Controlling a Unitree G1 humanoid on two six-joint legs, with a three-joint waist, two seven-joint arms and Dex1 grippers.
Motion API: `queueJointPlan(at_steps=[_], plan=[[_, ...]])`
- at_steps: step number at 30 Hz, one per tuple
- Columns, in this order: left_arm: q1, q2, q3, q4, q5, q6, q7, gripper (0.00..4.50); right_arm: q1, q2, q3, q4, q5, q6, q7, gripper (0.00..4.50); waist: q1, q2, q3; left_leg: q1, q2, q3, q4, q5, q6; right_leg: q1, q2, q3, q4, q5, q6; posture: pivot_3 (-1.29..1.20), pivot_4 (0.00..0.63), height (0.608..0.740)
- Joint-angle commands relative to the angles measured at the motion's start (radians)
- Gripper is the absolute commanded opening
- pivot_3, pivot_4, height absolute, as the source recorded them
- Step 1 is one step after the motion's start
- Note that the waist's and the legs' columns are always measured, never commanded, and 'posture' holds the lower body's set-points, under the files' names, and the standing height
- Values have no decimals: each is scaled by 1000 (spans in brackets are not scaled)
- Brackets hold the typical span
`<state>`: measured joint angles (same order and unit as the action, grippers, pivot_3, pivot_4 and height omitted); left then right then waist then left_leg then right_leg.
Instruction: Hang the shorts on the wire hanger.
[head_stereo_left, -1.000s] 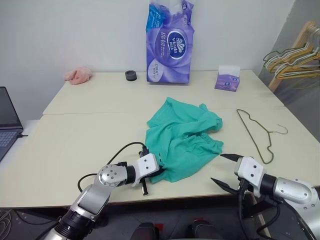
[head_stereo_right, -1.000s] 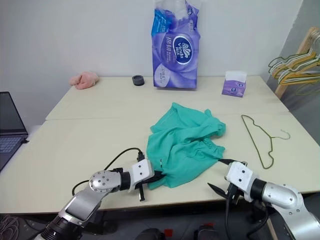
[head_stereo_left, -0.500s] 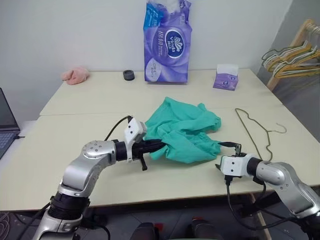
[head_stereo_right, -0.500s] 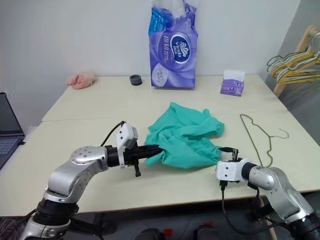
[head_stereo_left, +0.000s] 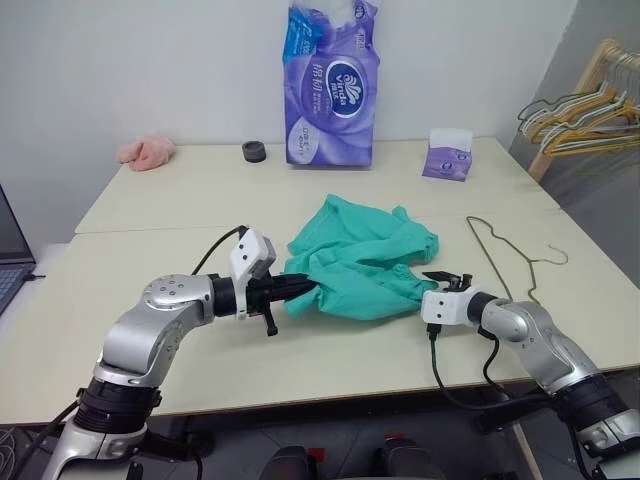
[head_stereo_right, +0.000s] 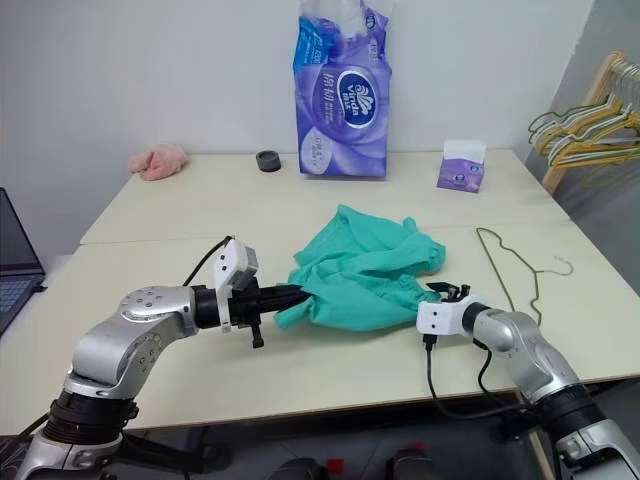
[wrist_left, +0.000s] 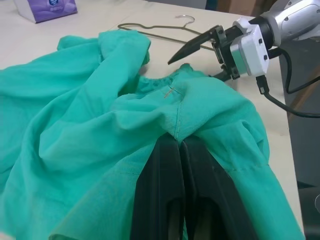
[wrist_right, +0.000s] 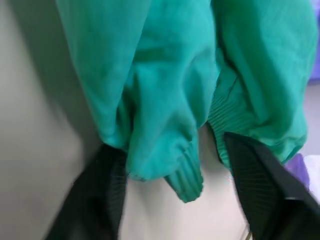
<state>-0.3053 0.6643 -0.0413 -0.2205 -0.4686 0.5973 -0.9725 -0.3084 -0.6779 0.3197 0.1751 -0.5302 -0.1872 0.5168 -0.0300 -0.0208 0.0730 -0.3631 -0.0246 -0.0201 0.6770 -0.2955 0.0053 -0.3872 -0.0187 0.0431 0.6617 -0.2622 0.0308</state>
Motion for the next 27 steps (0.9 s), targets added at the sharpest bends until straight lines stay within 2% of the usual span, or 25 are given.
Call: queueJointPlan(at_steps=[1, 5, 9, 13, 16, 19, 23, 25, 27], plan=[[6, 31, 18, 24, 29, -61, -21, 0, -21, -29, -22, -18, 33, -41, 31, 1464, 0, 1, 0, 0, 0, 0, 0, 0, 0, 0, 0, 0, 0, 0, 0, -19, 36, 740], [34, 68, -14, 37, 62, -103, -65, 0, 9, -80, -52, -114, 104, -73, 110, 84, 0, 1, 1, 0, 0, 0, 0, 0, 0, -1, 0, 0, 0, 0, 0, -26, 34, 740], [76, 108, -45, 19, 74, -126, -127, 0, 50, -129, -78, -254, 183, -71, 191, 34, 0, 1, 1, 0, 0, 0, 0, 0, 0, -1, 0, 0, 1, 0, 0, -38, 33, 740], [90, 120, -57, 18, 81, -133, -152, 0, 85, -148, -83, -311, 209, -57, 241, 34, 0, 1, 0, 0, 0, -1, 0, 0, 0, -1, 0, -1, 1, 0, 0, -43, 33, 740], [136, 163, -66, -21, 64, -123, -215, 0, 139, -206, -90, -379, 288, -40, 353, 34, 0, 1, 1, -1, 0, 0, 0, 0, 0, -1, 0, 0, 0, 0, 0, -44, 34, 740], [187, 249, -53, -84, 12, -84, -308, 0, 211, -298, -130, -511, 487, 77, 525, 34, 0, 1, 1, -1, 0, 0, 0, 0, 0, -1, 0, -1, 0, 0, 0, -43, 37, 740], [260, 405, 17, -179, -153, 42, -466, 0, 275, -446, -257, -692, 820, 381, 702, 34, -1, 3, 4, 0, 1, -1, 0, -1, 1, -1, -1, -2, 1, -2, -2, -36, 45, 740], [238, 424, 21, -173, -190, 78, -482, 0, 243, -498, -295, -716, 951, 530, 753, 34, 0, 4, 4, 0, 2, -1, 0, -1, 1, 0, -1, -3, 1, -5, 2, -28, 48, 740], [142, 381, -15, -103, -193, 126, -453, 0, 144, -508, -274, -654, 1003, 623, 801, 34, 1, 5, 6, 2, 2, -1, 0, -1, 1, 2, -1, -4, 0, -8, -2, -24, 50, 740]])
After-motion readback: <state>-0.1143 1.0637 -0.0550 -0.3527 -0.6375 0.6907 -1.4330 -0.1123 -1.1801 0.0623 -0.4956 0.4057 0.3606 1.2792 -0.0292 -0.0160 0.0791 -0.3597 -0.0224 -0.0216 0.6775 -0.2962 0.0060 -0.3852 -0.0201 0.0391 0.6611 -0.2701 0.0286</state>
